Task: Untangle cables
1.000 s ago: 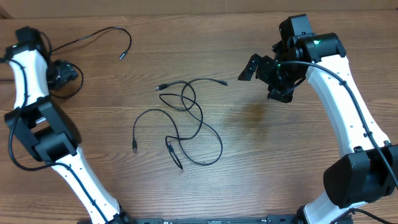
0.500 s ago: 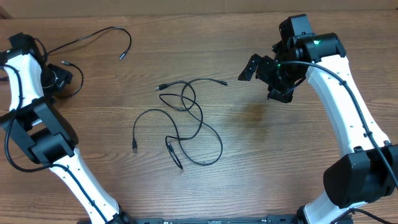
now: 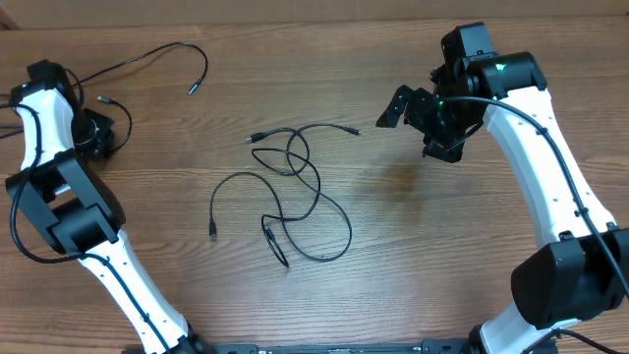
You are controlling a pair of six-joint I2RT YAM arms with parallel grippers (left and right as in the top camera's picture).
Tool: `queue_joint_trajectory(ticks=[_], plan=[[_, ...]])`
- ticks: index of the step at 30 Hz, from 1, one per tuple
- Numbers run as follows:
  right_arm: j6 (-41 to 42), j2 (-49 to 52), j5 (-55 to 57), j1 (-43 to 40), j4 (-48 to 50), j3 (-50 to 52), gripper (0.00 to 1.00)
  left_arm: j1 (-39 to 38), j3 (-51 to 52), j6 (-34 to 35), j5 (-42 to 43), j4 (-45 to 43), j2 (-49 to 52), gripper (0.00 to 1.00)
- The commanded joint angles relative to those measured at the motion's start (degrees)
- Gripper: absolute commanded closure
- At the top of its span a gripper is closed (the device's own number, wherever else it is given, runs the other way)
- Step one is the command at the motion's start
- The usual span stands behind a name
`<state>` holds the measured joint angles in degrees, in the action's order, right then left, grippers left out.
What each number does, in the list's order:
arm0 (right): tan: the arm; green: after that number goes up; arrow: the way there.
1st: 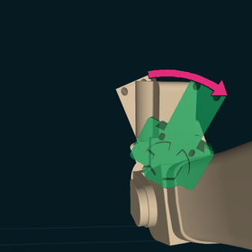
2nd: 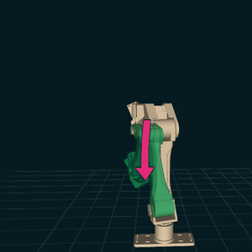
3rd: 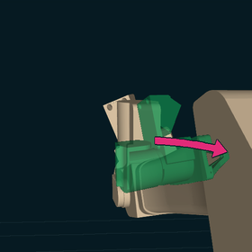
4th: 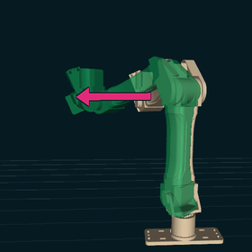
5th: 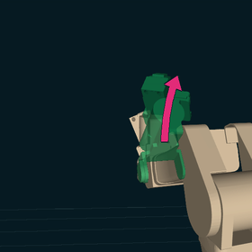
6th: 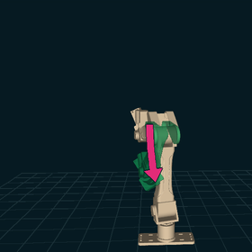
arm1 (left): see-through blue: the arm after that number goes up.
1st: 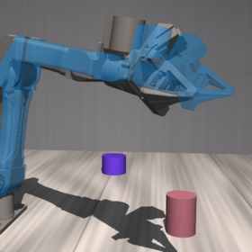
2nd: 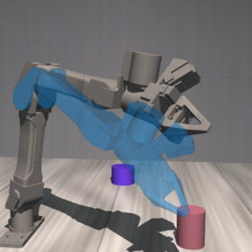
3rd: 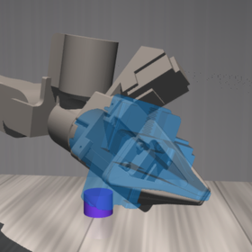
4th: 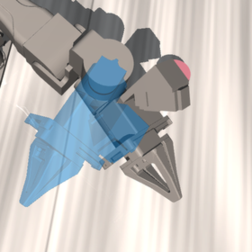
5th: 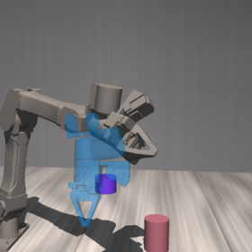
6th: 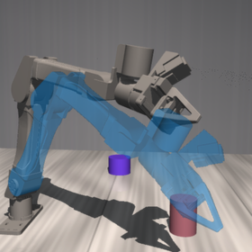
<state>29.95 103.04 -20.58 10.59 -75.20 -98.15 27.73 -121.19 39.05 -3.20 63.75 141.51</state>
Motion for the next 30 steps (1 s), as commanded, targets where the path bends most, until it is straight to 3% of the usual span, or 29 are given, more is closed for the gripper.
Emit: queue_joint_trajectory(ticks=[1, 3, 6, 14, 21, 22, 23, 25, 30], plan=[[-0.24, -0.63, 0.13, -0.07, 0.09, -0.92, 0.0, -0.76, 0.35, 0.22, 5.73, -2.58, 0.9, 0.84], [-0.24, -0.63, 0.13, -0.07, 0.11, -0.92, 0.0, -1.2, 0.35, 0.17, 11.39, -5.81, 0.9, 0.96], [-0.24, -0.63, 0.13, -0.07, 0.11, -0.92, 0.0, -1.62, 0.35, 0.17, 16.59, -9.38, 0.9, 0.96], [-0.24, -0.63, 0.13, -0.07, 0.11, -0.92, 0.0, -1.92, 0.24, -3.06, 19.32, -15.47, 0.87, 0.96], [-0.24, -0.63, 0.13, -0.07, 0.11, -0.92, 0.0, -0.37, -10.86, -5.01, 25.38, -14.67, 0.33, 0.96], [-0.24, -0.63, 0.13, -0.07, 0.11, -0.92, 0.0, -0.37, -11.54, -6.32, 27.34, -14.71, 0.33, 0.88], [-0.24, -0.63, 0.13, -0.07, 0.09, -0.92, 0.0, -0.42, -11.91, -7.34, 28.96, -14.58, 0.33, 0.72], [-0.24, -0.63, 0.13, -0.07, 0.11, -0.92, 0.0, -0.48, -11.96, -8.22, 30.69, -12.83, 0.33, 0.0], [-0.24, -0.63, 0.13, -0.07, 0.11, -0.92, 0.0, 0.04, -12.17, -8.72, 32.98, -3.91, -0.61, 0.0]])
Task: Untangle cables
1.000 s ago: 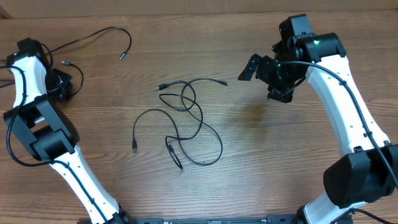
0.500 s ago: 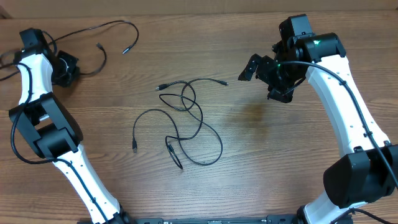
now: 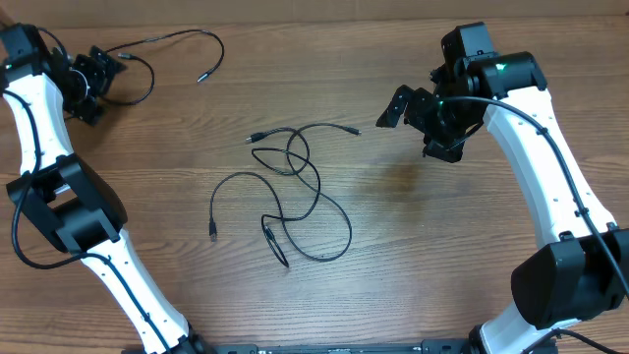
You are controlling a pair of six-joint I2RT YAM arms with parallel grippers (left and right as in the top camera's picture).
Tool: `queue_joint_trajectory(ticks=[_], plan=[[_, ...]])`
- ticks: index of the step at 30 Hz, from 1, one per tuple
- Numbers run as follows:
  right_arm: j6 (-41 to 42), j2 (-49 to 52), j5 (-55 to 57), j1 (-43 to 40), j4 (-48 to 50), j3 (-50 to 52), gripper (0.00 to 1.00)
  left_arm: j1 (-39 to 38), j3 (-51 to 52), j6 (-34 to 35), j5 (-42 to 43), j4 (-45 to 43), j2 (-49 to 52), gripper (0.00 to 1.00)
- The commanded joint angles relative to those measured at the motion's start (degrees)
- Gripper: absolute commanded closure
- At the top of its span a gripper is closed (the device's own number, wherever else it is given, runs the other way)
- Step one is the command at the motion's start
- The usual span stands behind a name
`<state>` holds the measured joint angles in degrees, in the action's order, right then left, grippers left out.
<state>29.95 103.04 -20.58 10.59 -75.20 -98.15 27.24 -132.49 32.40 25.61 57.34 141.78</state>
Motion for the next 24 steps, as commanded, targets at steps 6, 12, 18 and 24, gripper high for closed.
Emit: queue_joint_trajectory(ticks=[6, 12, 18, 24], plan=[[-0.24, -0.63, 0.13, -0.07, 0.11, -0.92, 0.0, 0.28, -0.87, -19.17, 36.15, 6.93, -5.95, 0.03], [-0.24, -0.63, 0.13, -0.07, 0.09, -0.92, 0.0, -7.74, -0.87, -27.85, 29.18, 23.37, -9.2, 0.01], [-0.24, -0.63, 0.13, -0.07, 0.11, -0.92, 0.0, -12.59, -0.87, -17.9, 8.44, 30.95, -20.33, 0.0], [-0.24, -0.63, 0.13, -0.07, 0.11, -0.92, 0.0, -18.16, -0.66, -16.09, 3.45, 39.47, -28.61, 0.0]])
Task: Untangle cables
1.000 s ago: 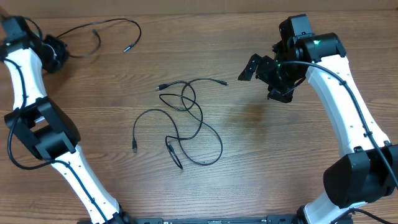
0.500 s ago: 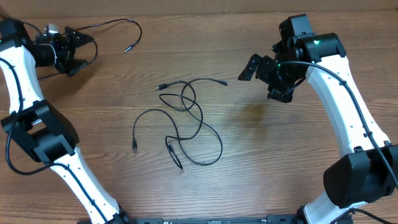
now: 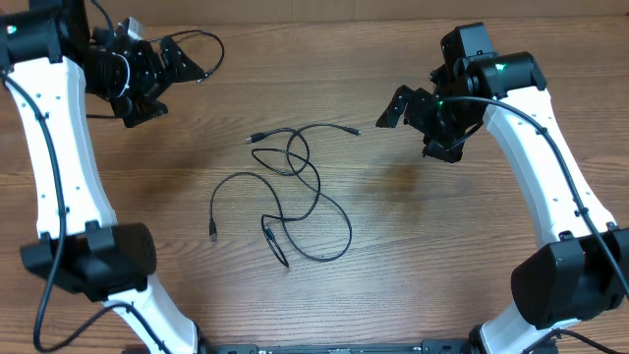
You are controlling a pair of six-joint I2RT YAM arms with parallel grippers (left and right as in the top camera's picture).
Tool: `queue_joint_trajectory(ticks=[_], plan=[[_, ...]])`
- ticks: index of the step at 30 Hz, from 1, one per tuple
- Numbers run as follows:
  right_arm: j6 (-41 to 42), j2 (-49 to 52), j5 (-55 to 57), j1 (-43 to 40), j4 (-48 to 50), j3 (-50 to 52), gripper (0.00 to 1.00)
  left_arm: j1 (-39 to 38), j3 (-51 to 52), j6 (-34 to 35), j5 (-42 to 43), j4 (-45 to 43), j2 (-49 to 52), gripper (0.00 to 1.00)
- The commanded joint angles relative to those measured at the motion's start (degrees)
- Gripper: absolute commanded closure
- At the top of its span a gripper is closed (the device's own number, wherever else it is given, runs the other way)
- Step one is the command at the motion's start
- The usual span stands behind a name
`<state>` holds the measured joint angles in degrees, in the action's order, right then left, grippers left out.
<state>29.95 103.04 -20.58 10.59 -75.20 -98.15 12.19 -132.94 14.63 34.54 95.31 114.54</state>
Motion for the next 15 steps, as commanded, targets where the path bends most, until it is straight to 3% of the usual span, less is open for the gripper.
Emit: queue_joint_trajectory(ticks=[1, 5, 11, 13, 15], plan=[[-0.24, -0.63, 0.13, -0.07, 0.11, -0.92, 0.0, -5.11, 0.15, 2.16, -6.97, 1.51, -1.66, 0.0], [-0.24, -0.63, 0.13, -0.07, 0.09, -0.92, 0.0, -15.02, 3.48, 4.59, -8.55, 1.49, -1.6, 0.0], [-0.24, -0.63, 0.13, -0.07, 0.11, -0.92, 0.0, -27.61, 15.52, 17.88, -18.16, -6.58, -1.4, 0.01], [-0.24, -0.63, 0.13, -0.07, 0.11, -0.92, 0.0, -30.25, 19.19, 23.96, -21.55, -10.12, -1.4, 0.01], [-0.24, -0.63, 0.13, -0.07, 0.11, -0.92, 0.0, -32.44, 24.22, 36.61, -24.65, -14.01, -1.4, 0.0]])
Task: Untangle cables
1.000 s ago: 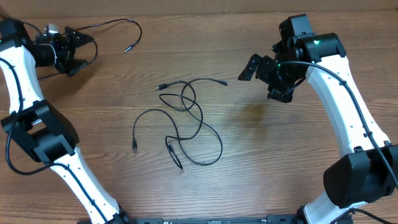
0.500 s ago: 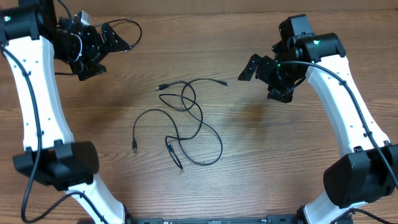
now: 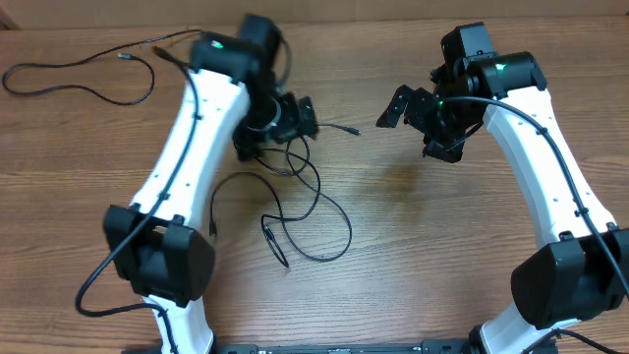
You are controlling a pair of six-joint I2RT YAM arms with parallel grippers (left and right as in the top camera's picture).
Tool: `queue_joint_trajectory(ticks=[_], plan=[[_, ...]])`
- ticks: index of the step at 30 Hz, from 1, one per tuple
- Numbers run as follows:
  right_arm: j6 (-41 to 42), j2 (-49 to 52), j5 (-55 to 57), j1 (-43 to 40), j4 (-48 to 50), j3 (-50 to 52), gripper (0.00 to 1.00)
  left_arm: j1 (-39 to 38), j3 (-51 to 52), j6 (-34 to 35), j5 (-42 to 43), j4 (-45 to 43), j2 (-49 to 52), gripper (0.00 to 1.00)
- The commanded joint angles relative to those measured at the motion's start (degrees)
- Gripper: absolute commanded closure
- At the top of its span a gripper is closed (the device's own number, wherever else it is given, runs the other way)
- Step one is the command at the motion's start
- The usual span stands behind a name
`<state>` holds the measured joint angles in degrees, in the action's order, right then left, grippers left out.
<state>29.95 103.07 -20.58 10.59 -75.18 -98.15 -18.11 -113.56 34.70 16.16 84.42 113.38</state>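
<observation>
A tangle of thin black cables (image 3: 313, 202) lies on the wooden table (image 3: 413, 265) at mid-frame, with plug ends at the lower left (image 3: 212, 232) and upper right (image 3: 351, 130). My left gripper (image 3: 298, 118) hangs over the tangle's upper loops, blurred, its fingers seemingly apart with nothing in them. A separate black cable (image 3: 93, 87) lies alone at the far left. My right gripper (image 3: 405, 104) is open and empty, to the right of the tangle.
The left arm (image 3: 187, 147) stretches diagonally over the table's left half and hides part of the tangle's top. The right arm (image 3: 550, 177) runs down the right side. The table's far edge (image 3: 344, 22) is close behind both grippers.
My left gripper has gone from the far left, beside the separate cable, to above the top of the tangle at the middle. The separate cable now lies spread out by itself. The right arm has not moved.
My left gripper was low at the far left edge by the separate cable's end. It then stood further back at the corner, then open beside that cable. Now the cable rests alone at the far left and the gripper is over the tangle. The right gripper stayed open throughout.
</observation>
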Motion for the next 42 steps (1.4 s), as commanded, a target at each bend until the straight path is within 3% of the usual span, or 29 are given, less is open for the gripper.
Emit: queue_joint_trajectory(ticks=[1, 7, 9, 14, 27, 29, 30, 31, 36, 38, 42], plan=[[-0.24, -0.66, 0.13, -0.07, 0.09, -0.92, 0.0, -2.54, 6.51, 19.54, -6.25, -4.72, -0.24, 0.01], [-0.24, -0.66, 0.13, -0.07, 0.09, -0.92, 0.0, -2.82, 16.31, 27.71, -5.84, -16.5, -0.24, 0.0], [-0.24, -0.66, 0.13, -0.07, 0.09, -0.92, 0.0, -2.8, 18.23, 27.69, -6.19, -20.09, -0.24, 0.06], [-0.24, -0.66, 0.13, -0.07, 0.07, -0.92, 0.0, -2.82, 19.98, 27.71, -8.2, -24.37, -0.24, 0.4], [-0.24, -0.66, 0.13, -0.07, 0.07, -0.92, 0.0, -3.3, 23.47, 30.08, -12.33, -28.92, -0.24, 0.45], [-0.24, -0.66, 0.13, -0.07, 0.09, -0.92, 0.0, -3.13, 23.45, 30.05, -12.31, -29.53, -0.24, 0.68], [-0.24, -0.66, 0.13, -0.07, 0.07, -0.92, 0.0, -3.02, 23.45, 30.01, -12.31, -29.73, -0.24, 0.88], [-0.24, -0.66, 0.13, -0.07, 0.07, -0.92, 0.0, -2.97, 23.45, 29.99, -12.31, -29.83, -0.24, 0.96], [-0.24, -0.66, 0.13, -0.07, 0.09, -0.92, 0.0, -0.83, 18.27, 24.26, -1.38, -28.74, -1.73, 0.96], [-0.24, -0.66, 0.13, -0.07, 0.09, -0.92, 0.0, 2.23, 11.06, 20.96, 9.51, -28.76, -5.07, 0.96], [-0.24, -0.66, 0.13, -0.07, 0.09, -0.92, 0.0, 6.05, 1.86, 21.05, 19.63, -28.83, -11.63, 0.96]])
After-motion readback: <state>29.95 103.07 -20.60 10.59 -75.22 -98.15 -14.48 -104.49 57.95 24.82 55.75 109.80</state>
